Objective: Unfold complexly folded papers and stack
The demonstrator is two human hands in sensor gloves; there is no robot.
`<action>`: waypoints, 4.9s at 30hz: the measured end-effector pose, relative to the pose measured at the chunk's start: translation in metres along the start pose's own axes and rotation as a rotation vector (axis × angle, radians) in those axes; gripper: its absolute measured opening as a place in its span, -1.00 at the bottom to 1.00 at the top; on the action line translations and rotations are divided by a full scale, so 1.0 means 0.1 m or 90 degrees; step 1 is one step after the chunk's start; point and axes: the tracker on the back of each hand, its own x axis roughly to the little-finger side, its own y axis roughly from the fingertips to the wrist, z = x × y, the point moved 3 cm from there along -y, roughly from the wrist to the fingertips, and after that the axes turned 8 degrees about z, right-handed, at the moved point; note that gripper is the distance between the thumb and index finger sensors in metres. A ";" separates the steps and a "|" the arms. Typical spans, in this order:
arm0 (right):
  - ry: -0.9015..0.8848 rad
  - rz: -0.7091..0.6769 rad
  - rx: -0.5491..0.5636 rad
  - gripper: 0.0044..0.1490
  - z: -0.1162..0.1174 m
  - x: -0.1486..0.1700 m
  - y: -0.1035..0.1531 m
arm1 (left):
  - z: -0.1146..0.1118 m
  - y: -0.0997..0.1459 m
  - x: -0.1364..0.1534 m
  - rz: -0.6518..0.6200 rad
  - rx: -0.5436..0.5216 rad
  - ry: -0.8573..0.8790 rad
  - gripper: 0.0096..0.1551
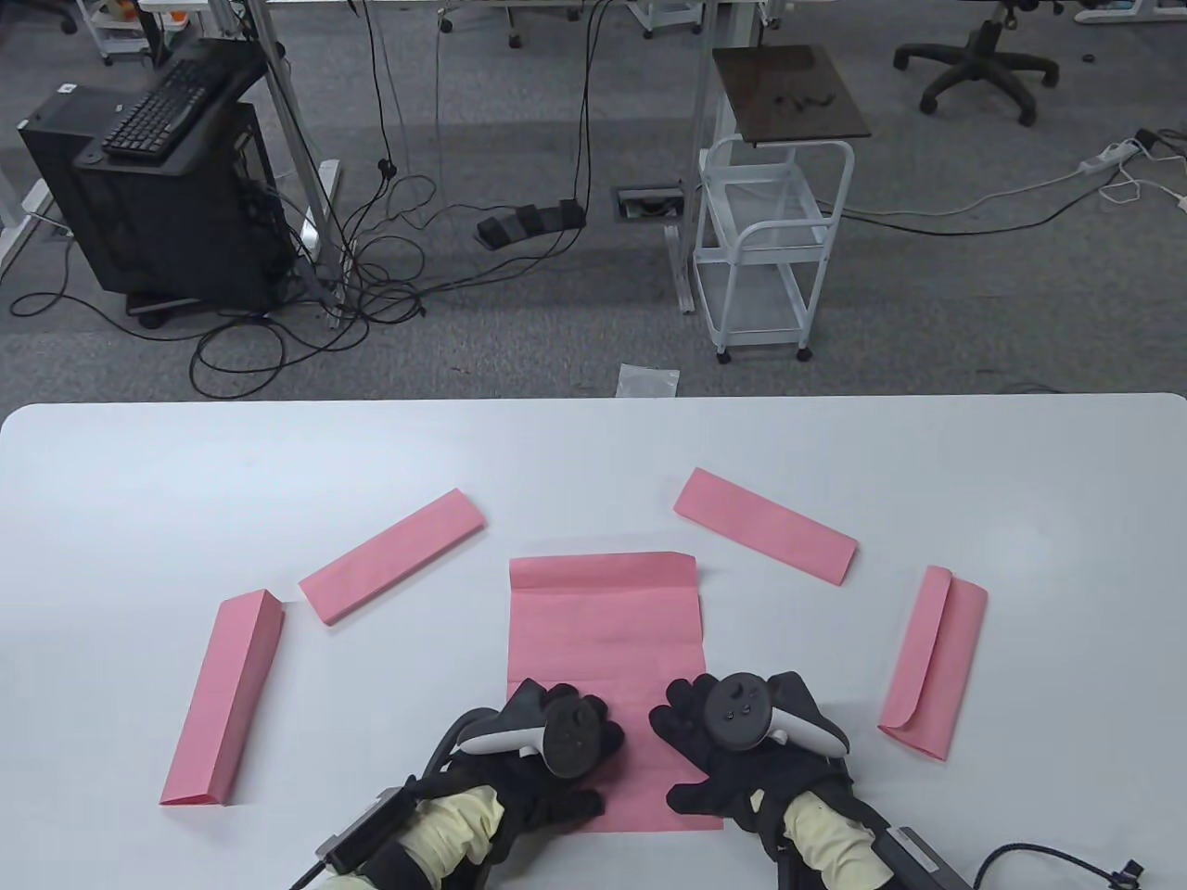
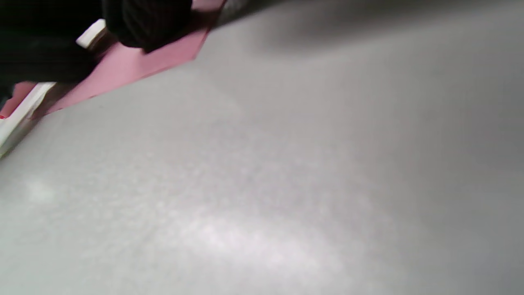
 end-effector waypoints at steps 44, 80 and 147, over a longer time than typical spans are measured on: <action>-0.007 0.000 -0.010 -0.02 0.00 0.01 -0.01 | 0.92 -0.79 0.92 0.252 -0.049 0.222 -0.23; -0.377 0.509 0.339 0.15 -1.31 1.84 0.88 | 0.23 0.78 0.27 0.026 -0.224 0.209 -0.20; -0.718 -0.102 0.170 -0.20 -0.68 -0.61 0.14 | 0.41 0.76 0.33 0.024 -0.405 0.582 -0.60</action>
